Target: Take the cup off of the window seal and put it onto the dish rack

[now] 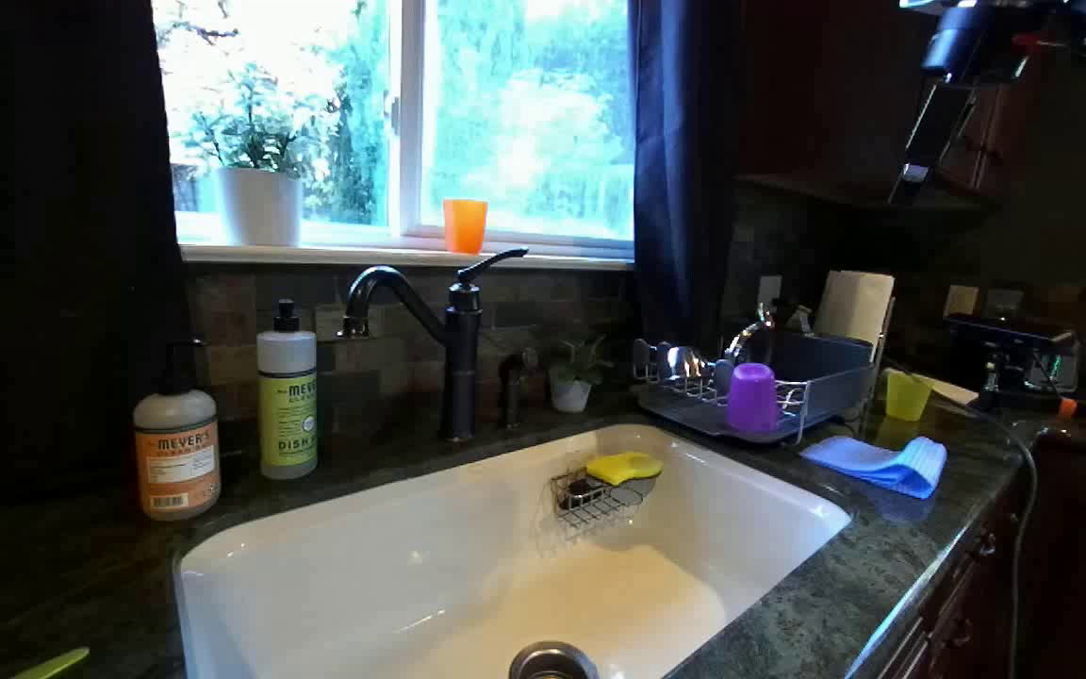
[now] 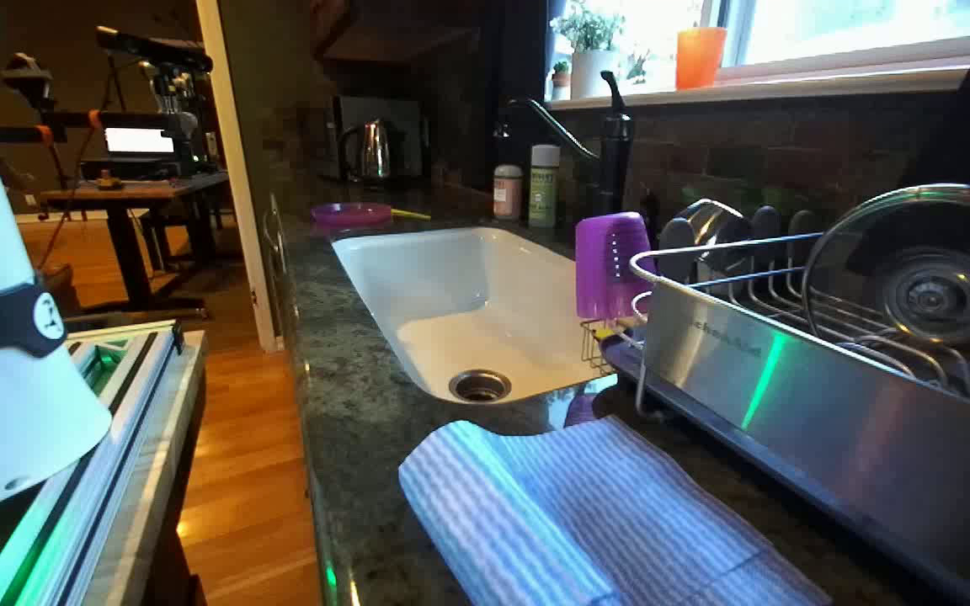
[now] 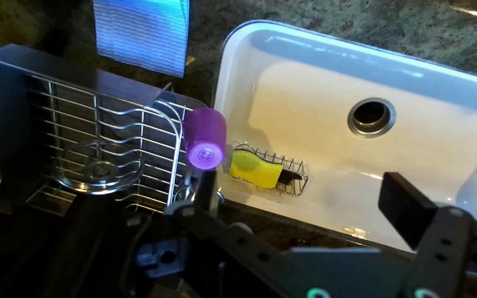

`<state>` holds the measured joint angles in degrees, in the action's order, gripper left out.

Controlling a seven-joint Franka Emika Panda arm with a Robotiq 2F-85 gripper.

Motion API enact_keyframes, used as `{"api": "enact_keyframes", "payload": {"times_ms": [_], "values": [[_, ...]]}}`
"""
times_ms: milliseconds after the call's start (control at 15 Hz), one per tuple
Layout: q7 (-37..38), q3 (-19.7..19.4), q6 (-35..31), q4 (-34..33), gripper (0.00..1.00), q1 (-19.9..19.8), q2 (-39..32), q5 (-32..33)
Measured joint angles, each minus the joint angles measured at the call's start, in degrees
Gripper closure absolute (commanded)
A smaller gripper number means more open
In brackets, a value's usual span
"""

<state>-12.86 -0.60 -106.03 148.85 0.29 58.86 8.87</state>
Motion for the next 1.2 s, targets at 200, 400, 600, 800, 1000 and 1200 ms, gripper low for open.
{"api": "enact_keyframes", "payload": {"times_ms": [200, 400, 600, 800, 1000, 1200], "values": [[0.0, 0.0, 0.0, 0.0, 0.0, 0.0, -0.01, 0.0], [0.0, 0.0, 0.0, 0.0, 0.0, 0.0, -0.01, 0.0], [0.0, 0.0, 0.0, 0.0, 0.0, 0.0, -0.01, 0.0], [0.0, 0.0, 0.0, 0.0, 0.0, 0.0, -0.01, 0.0], [0.81, -1.51, -2.78, -0.8, 0.0, -0.1, -0.35, 0.0], [2.03, -6.28, -9.91, -5.36, 0.0, -1.09, -2.95, -0.3]]}}
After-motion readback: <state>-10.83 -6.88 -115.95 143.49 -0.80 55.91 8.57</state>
